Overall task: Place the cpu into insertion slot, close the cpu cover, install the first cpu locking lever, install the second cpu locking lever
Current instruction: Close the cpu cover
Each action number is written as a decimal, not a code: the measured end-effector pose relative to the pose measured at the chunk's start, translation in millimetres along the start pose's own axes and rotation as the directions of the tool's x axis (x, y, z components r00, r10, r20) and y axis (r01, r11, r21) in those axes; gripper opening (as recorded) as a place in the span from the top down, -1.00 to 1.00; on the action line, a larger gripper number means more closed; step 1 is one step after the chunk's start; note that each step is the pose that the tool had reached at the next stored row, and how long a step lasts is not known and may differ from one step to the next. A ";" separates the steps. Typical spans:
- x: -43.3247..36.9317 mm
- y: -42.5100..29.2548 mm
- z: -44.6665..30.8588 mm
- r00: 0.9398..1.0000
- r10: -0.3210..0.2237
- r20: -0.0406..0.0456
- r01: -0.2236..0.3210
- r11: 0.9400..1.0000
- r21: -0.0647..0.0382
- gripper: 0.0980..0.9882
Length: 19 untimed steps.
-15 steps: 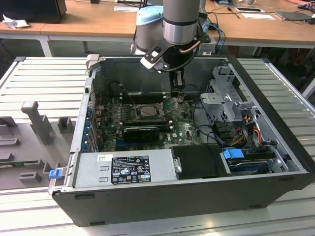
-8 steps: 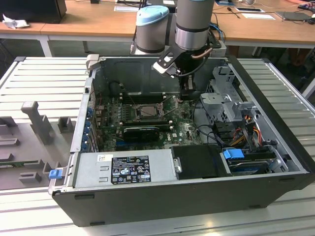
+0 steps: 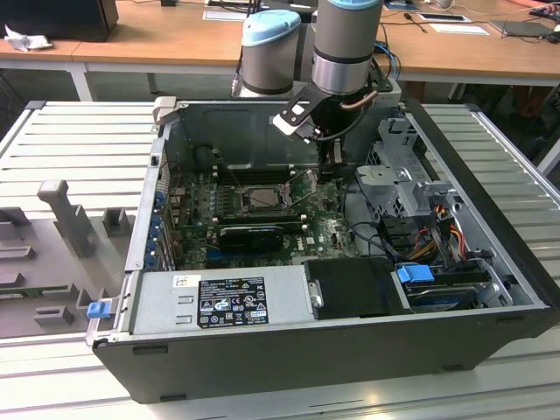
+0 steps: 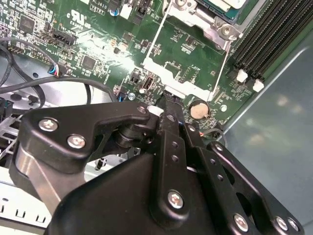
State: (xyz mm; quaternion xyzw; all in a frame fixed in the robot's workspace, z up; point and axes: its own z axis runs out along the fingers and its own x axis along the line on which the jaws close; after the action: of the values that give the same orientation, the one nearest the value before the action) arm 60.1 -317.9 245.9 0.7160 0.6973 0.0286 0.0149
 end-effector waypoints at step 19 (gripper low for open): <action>-0.4 -19.4 -4.1 1.000 0.000 -0.001 0.000 1.000 0.000 0.98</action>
State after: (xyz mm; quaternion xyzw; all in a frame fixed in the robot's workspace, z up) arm 40.5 -317.9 248.8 0.7161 0.6973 0.0289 0.0147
